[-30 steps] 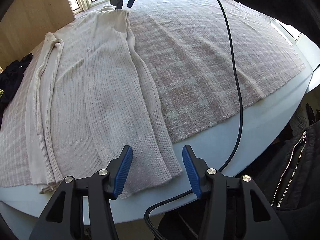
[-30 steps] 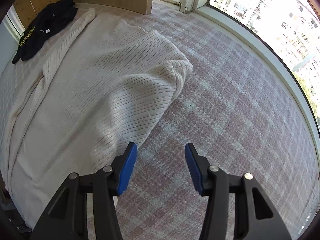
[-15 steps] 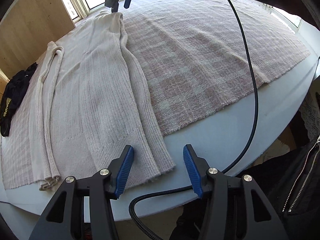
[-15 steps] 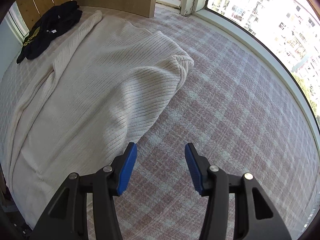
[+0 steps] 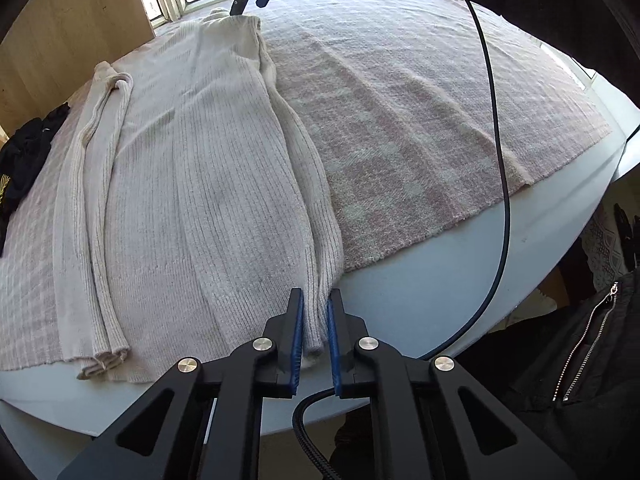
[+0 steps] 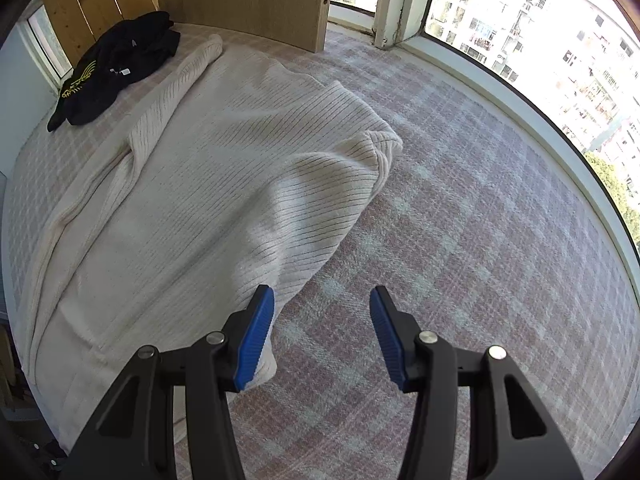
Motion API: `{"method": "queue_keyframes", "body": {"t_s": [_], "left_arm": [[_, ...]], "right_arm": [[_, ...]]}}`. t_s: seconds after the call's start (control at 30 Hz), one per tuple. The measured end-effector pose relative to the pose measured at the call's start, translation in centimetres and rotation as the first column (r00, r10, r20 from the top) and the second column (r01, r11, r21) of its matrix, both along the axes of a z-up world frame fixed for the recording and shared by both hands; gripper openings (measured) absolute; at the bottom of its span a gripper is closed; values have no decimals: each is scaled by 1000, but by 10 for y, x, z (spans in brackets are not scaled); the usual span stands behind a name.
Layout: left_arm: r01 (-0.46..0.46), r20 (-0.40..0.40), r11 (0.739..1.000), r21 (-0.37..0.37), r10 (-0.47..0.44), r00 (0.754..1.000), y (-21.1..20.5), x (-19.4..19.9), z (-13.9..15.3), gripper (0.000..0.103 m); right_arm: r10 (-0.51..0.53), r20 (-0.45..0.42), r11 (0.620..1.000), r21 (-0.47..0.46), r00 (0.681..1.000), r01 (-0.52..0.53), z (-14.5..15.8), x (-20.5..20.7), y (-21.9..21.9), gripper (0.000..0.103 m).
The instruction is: Fold clothes
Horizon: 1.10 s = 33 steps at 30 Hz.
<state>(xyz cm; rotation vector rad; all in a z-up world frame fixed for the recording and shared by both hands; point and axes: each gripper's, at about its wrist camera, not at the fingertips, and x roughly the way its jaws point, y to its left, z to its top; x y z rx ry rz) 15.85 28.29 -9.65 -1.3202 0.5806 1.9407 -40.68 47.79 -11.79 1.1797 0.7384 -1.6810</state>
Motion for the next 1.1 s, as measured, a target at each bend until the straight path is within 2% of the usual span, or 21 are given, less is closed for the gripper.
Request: {"method": "queue_keyframes", "body": {"t_s": [0.1, 0.23, 0.37, 0.43, 0.5, 0.53, 0.6, 0.7, 0.77, 0.9, 1.0, 1.1], "left_arm": [[-37, 37, 998, 51, 35, 999, -9, -10, 7, 9], [-88, 87, 989, 116, 78, 993, -22, -23, 17, 9], [-117, 63, 985, 128, 110, 992, -32, -23, 26, 9], [-120, 63, 984, 133, 113, 992, -35, -29, 26, 9], [-121, 64, 982, 145, 112, 992, -37, -34, 28, 9], [-113, 65, 983, 146, 105, 992, -34, -42, 27, 9], [-101, 63, 983, 155, 92, 994, -35, -28, 29, 9], [-81, 56, 983, 167, 73, 996, -33, -31, 33, 9], [-81, 55, 981, 177, 72, 996, -34, -33, 36, 9], [-96, 60, 978, 184, 87, 994, -41, -35, 37, 9], [-101, 62, 976, 192, 90, 994, -45, -37, 37, 9], [-97, 65, 974, 203, 85, 994, -45, -38, 36, 9]], "right_arm": [[-43, 58, 998, -42, 997, 46, 4, -25, 9, 50], [-124, 114, 990, -51, 986, 130, 2, -57, 18, 50], [-118, 171, 991, -44, 978, 127, 1, -58, 8, 50], [-64, 160, 997, -22, 985, 68, 3, -36, 3, 50], [1, 105, 1000, 10, 994, -2, 0, -16, -7, 50], [-5, 88, 1000, 13, 996, 4, -1, -14, -10, 50], [-47, 66, 999, 8, 997, 47, -2, -17, -13, 50], [-153, 202, 985, -47, 967, 166, -6, -45, -11, 50], [-183, 244, 979, -37, 952, 198, -12, -54, -14, 49], [-171, 354, 982, -12, 920, 187, -20, -50, -15, 50], [-116, 374, 991, -23, 920, 134, -16, -34, -8, 49], [-91, 394, 995, 7, 915, 96, -23, -18, -2, 50]]}}
